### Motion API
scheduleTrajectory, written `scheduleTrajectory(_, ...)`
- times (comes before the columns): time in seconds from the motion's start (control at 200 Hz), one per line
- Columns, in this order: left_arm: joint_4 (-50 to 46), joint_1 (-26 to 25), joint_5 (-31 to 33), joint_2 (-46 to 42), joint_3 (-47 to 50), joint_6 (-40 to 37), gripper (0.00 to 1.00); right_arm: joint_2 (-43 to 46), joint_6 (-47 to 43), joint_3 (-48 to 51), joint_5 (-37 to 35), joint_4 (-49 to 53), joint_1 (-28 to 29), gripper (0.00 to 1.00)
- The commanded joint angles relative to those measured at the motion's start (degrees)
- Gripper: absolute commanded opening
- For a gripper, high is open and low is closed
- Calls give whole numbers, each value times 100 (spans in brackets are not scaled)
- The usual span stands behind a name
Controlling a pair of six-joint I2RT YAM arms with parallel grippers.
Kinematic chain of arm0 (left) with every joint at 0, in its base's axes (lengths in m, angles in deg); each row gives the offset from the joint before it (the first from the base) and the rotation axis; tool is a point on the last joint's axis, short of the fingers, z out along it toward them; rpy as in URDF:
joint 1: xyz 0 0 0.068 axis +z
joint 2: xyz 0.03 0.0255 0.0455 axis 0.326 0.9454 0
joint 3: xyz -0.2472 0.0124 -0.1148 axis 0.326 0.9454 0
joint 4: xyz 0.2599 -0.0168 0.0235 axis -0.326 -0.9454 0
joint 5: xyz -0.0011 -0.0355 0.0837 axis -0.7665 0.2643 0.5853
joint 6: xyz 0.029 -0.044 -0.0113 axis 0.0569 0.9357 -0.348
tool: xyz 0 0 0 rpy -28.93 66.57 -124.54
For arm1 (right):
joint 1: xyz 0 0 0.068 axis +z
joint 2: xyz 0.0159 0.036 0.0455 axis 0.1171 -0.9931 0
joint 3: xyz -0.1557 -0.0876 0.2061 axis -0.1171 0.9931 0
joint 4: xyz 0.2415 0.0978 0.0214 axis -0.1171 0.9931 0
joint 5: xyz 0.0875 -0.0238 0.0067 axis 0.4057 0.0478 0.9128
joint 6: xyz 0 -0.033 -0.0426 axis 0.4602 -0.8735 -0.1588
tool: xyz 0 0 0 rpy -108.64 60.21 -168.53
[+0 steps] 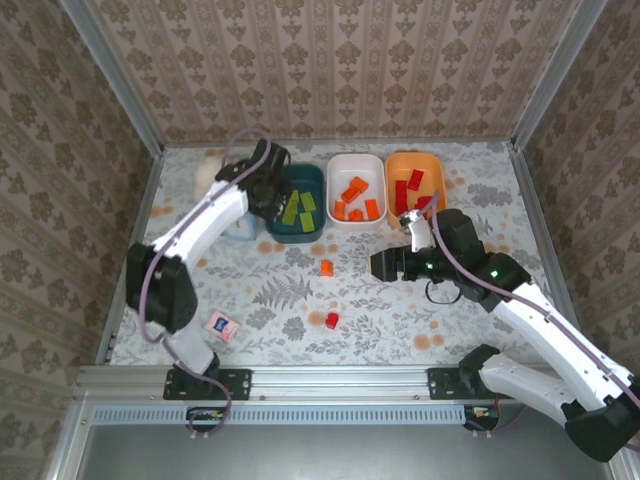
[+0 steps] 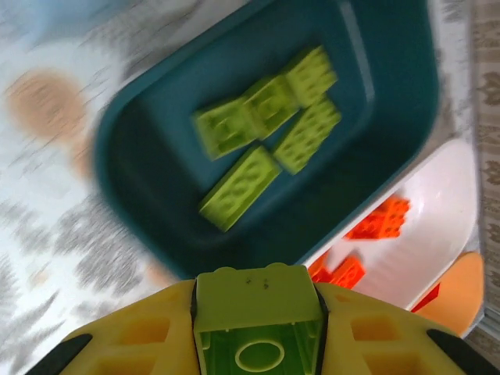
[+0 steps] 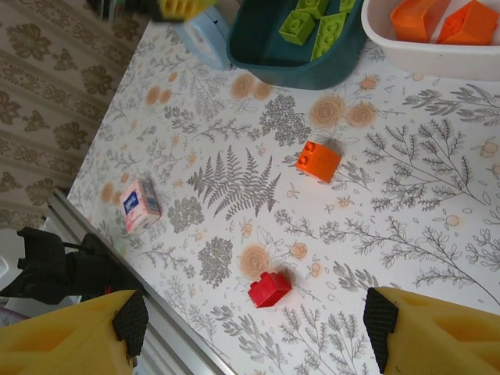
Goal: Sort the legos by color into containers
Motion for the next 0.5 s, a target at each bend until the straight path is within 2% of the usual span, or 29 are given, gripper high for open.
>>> scheduleTrajectory(0.0,-391,149,-83,820,-945,-1491,15,-218,-69,-257,89,-201,-30,76)
scheduleTrajectory(0.055,-623,366,60,1284,-1511,-1804,14,-300,-72,-295,84,-200,-31,76)
scheduleTrajectory(0.245,-1102,472,363,2477,-2880,-2321,14,-443,-95,-384,54,-333,-31,76)
scheduleTrajectory(0.495,-1605,372,978,3290,-3806,-2908,14,-342,30,-315,-44,-313,-31,76)
